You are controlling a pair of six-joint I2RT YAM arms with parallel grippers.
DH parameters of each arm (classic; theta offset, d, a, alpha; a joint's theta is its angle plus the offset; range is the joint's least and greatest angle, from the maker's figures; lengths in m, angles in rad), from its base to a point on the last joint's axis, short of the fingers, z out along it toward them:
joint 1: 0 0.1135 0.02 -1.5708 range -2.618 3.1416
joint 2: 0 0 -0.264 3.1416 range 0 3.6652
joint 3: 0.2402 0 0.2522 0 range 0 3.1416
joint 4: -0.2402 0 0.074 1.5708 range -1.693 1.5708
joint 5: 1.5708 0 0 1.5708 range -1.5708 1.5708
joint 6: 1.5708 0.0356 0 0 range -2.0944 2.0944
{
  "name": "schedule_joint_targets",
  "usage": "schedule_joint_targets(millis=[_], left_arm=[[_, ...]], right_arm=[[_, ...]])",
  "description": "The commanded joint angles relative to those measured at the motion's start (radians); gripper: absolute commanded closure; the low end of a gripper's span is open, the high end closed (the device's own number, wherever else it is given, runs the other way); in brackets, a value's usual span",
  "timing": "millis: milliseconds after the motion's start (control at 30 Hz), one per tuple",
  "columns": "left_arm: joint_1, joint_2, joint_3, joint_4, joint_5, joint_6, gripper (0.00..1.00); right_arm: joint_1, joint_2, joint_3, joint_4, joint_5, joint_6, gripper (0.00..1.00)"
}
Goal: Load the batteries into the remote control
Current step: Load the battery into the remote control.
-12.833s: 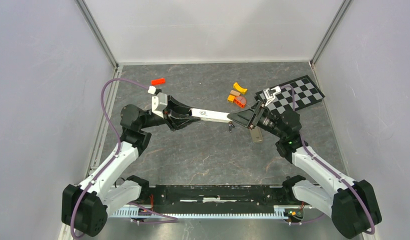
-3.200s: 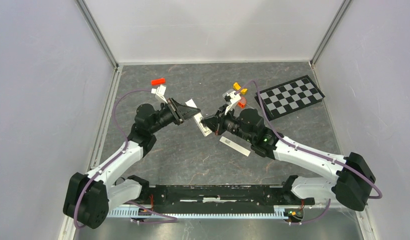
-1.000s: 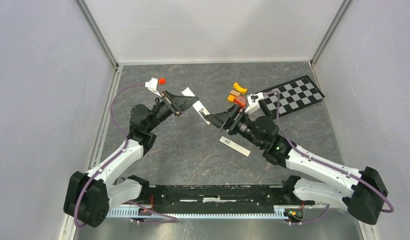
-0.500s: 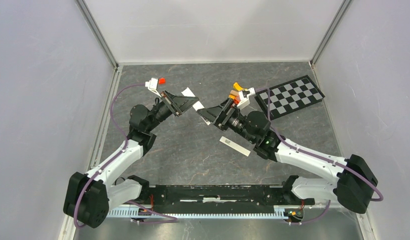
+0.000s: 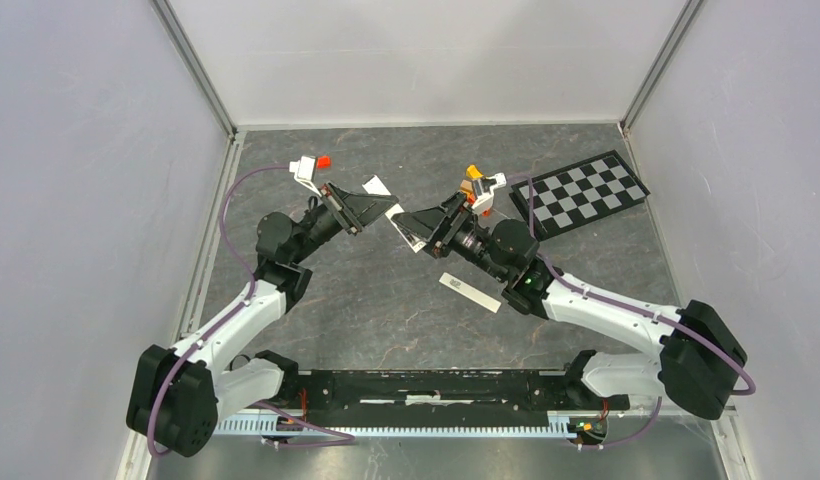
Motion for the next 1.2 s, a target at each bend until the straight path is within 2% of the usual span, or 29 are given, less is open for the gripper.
schedule_joint_targets(millis=[0, 467, 833, 900, 1000, 1033, 1100, 1167], left_arm=[[-0.002, -0.022, 0.000, 0.072, 0.012, 0.047, 0.98], [0.000, -0.041, 0.024, -0.010, -0.008, 0.014, 0.98], [-0.001, -0.058, 0.079, -0.163, -0.009, -0.084, 0.98], [-0.002, -0.050, 0.084, -0.175, -0.003, -0.110, 0.98], [-0.001, -0.037, 0.088, -0.179, 0.013, -0.132, 0.98], [-0.001, -0.035, 0.090, -0.178, 0.014, -0.131, 0.98], [-0.001, -0.034, 0.089, -0.179, 0.015, -0.129, 0.98], [0.000, -0.035, 0.087, -0.180, 0.016, -0.127, 0.98]], right_arm=[[-0.014, 0.007, -0.002, 0.082, -0.036, 0.034, 0.23], [-0.023, 0.030, -0.029, 0.126, -0.081, 0.056, 0.55], [-0.027, 0.030, -0.047, 0.162, -0.088, -0.024, 0.66], [-0.030, 0.024, -0.049, 0.166, -0.086, -0.060, 0.59], [-0.035, 0.005, -0.061, 0.163, -0.082, -0.106, 0.24], [-0.035, -0.008, -0.074, 0.184, -0.074, -0.114, 0.18], [-0.039, -0.028, -0.100, 0.204, -0.059, -0.114, 0.15], [-0.047, -0.036, -0.109, 0.205, -0.063, -0.117, 0.17]])
